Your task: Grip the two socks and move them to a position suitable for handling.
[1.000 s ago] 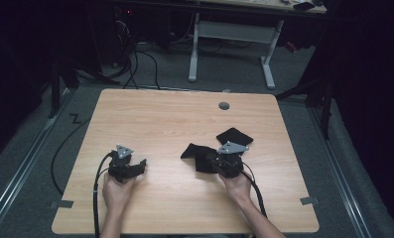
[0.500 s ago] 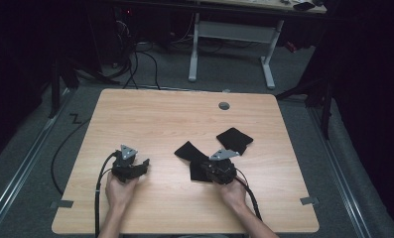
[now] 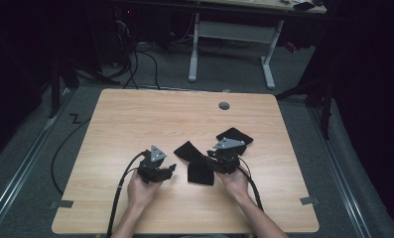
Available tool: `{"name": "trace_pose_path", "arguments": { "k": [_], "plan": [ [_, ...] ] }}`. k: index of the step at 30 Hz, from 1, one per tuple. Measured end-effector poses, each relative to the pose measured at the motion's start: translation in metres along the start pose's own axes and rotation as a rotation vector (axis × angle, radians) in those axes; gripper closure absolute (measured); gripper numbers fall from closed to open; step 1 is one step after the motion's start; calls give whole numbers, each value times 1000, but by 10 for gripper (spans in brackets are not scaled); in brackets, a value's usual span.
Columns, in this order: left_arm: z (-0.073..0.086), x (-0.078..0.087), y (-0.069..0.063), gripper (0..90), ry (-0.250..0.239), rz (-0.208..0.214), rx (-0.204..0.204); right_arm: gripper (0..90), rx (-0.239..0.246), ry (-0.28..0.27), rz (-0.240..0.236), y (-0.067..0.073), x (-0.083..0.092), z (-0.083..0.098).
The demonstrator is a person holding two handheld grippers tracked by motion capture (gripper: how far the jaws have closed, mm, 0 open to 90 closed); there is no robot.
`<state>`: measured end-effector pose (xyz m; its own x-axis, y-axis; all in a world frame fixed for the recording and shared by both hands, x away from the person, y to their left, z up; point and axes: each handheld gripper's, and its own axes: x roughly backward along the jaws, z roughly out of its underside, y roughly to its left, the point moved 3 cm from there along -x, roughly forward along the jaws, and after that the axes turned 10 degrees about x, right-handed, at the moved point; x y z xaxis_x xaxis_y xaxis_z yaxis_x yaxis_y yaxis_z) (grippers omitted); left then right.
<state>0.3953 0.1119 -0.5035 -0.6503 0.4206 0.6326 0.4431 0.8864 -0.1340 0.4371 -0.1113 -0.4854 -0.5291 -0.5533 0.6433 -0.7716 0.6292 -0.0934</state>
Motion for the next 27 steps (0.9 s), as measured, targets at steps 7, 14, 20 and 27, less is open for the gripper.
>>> {"name": "trace_pose_path", "arguments": {
  "k": [7, 14, 20, 27],
  "plan": [
    [-6, -14, -18, 419, 23, 7, -22, 656, -2, 44, 5, -7, -19, -1],
    [-12, -23, -30, 409, 28, 5, -36, 641, 12, 83, 7, -9, -31, -3],
    [-10, -26, -40, 564, 43, 54, -63, 621, -6, 106, -11, -11, -39, -1],
    [-8, -34, -44, 638, 68, 60, -91, 740, -4, 132, -28, -13, -46, 3]
  ]
}}
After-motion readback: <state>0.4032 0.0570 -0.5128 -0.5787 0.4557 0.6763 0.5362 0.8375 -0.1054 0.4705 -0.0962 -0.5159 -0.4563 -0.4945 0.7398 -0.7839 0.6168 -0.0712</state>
